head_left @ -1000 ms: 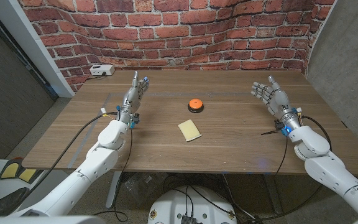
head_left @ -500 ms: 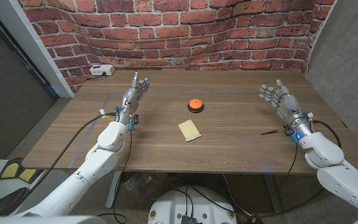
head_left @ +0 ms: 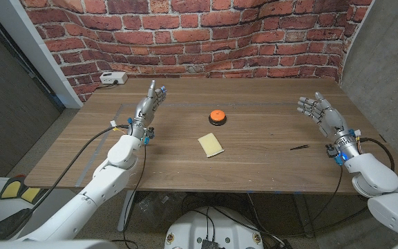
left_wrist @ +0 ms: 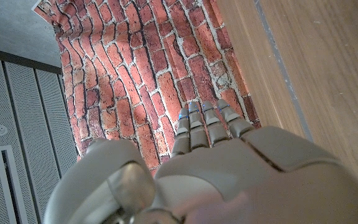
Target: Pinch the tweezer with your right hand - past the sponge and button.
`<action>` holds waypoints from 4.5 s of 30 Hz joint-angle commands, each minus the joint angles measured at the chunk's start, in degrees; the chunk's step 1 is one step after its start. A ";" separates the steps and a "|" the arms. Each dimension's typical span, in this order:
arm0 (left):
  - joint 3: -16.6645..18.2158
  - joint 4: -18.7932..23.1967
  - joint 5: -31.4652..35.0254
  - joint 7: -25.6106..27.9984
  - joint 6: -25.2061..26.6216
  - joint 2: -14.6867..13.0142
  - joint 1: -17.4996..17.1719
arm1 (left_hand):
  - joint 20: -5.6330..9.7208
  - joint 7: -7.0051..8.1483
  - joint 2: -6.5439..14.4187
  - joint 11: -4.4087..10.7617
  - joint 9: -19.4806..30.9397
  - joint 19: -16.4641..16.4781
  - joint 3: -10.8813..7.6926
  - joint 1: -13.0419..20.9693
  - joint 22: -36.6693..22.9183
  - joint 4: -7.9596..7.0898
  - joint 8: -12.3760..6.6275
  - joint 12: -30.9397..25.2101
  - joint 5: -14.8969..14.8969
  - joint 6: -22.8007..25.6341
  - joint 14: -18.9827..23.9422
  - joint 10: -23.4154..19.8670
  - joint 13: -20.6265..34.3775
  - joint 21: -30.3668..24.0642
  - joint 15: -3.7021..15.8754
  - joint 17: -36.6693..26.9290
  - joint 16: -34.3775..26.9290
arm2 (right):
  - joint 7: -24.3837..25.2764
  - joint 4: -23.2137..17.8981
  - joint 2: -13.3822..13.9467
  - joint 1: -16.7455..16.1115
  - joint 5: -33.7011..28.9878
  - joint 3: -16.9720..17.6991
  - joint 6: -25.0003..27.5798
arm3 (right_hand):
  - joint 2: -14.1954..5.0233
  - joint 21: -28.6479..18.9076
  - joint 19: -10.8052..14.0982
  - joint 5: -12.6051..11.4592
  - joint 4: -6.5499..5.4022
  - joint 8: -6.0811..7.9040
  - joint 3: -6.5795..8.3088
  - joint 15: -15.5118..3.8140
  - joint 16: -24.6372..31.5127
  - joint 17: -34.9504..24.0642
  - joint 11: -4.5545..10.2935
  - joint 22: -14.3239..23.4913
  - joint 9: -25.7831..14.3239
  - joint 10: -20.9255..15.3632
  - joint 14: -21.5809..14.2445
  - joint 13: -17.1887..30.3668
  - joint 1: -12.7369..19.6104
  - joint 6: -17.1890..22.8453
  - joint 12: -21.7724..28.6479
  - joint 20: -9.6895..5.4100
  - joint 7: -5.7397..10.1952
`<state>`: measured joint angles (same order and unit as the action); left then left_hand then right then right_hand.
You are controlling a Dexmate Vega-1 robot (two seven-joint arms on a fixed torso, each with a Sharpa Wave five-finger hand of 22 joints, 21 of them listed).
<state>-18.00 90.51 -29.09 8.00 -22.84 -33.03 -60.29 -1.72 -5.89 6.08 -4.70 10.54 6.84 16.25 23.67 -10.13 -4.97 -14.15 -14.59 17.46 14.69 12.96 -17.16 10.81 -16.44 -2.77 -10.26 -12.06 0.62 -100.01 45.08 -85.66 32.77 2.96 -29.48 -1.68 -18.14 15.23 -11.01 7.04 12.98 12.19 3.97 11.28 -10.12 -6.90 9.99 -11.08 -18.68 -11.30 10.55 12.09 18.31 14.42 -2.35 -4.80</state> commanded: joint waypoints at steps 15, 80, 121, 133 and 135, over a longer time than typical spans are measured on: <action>0.96 1.64 1.41 1.53 0.86 -0.89 0.08 | 0.58 -0.23 0.12 0.01 0.18 0.40 0.05 0.88 -0.12 0.26 0.50 0.58 -0.31 -0.05 0.04 0.12 0.13 0.35 0.05 -0.23 0.34 | 9.08 -1.86 -4.67 -5.81 -19.55 6.90 -0.62 | -0.76 0.06 2.67 0.28 1.13 -0.12 0.80 -0.98 0.39 -0.16 1.00 0.32 -0.19 -1.76 -2.77 0.15 2.46 1.48 0.42 -0.12 0.65; 2.46 -2.81 1.84 2.69 -5.77 2.70 0.06 | 0.14 -0.73 0.52 0.37 0.21 1.43 0.23 1.55 -0.14 0.16 0.94 1.27 -0.81 1.89 1.04 -1.12 0.19 1.37 0.14 -0.28 0.56 | 16.76 -16.25 -1.04 -10.78 -70.75 13.48 24.97 | 3.88 3.44 10.13 -0.79 3.50 0.74 6.17 -6.65 -1.08 0.14 9.78 0.26 -0.39 -8.18 -8.28 -0.14 26.86 11.61 -1.09 -2.47 10.32; 2.28 -2.94 1.46 3.49 -5.35 3.54 -0.12 | 0.07 -0.79 0.88 0.39 0.22 1.86 0.27 1.79 -0.17 -0.02 1.25 1.68 -1.11 2.67 1.38 -1.51 0.21 1.93 0.09 -0.30 0.69 | 2.14 -18.96 7.41 -11.58 -75.64 12.85 34.05 | 3.37 6.78 2.70 -1.75 2.76 -0.03 7.36 -3.37 -1.09 -0.03 13.58 0.52 -0.46 0.70 1.89 -0.07 34.88 14.54 -3.51 -1.00 16.90; 2.17 -3.57 0.97 3.20 -5.43 3.76 0.07 | 0.01 -0.76 1.01 0.39 0.22 1.94 0.25 1.86 -0.18 -0.07 1.32 1.77 -1.19 2.87 1.43 -1.63 0.22 2.08 0.08 -0.30 0.73 | 0.15 -18.19 9.71 -10.72 -77.04 10.25 35.54 | 3.18 6.47 3.32 -2.38 3.25 0.13 8.21 -3.97 -0.82 -0.03 14.75 0.51 -0.42 0.32 1.28 -0.08 37.80 15.44 -3.13 -1.34 17.43; 2.13 -3.67 0.91 3.24 -5.44 3.83 0.02 | 0.00 -0.74 1.04 0.23 0.23 1.99 0.25 1.88 -0.18 -0.08 1.34 1.78 -1.21 2.90 1.51 -1.66 0.22 2.10 0.08 -0.30 0.71 | 0.73 -17.71 9.73 -10.59 -77.24 9.54 35.92 | 3.27 6.41 3.45 -2.42 3.26 0.14 8.22 -3.99 -0.80 -0.02 14.73 0.51 -0.42 0.29 1.19 -0.08 37.99 15.54 -3.10 -1.35 17.44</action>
<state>-15.72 87.40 -27.66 11.48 -28.28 -29.44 -60.35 -1.74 -6.77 6.68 -4.31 10.52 8.29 16.25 25.48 -10.14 -4.98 -12.92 -13.09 16.30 17.11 14.01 -18.45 10.79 -14.40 -2.77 -10.26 -11.41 1.72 -119.04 52.97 -96.98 -43.17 15.30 5.19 1.42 -11.48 18.06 -13.01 10.19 12.76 19.93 0.20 10.18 -10.01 7.72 10.27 -11.32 -18.19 -9.97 10.40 49.40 33.56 10.99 -2.36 12.50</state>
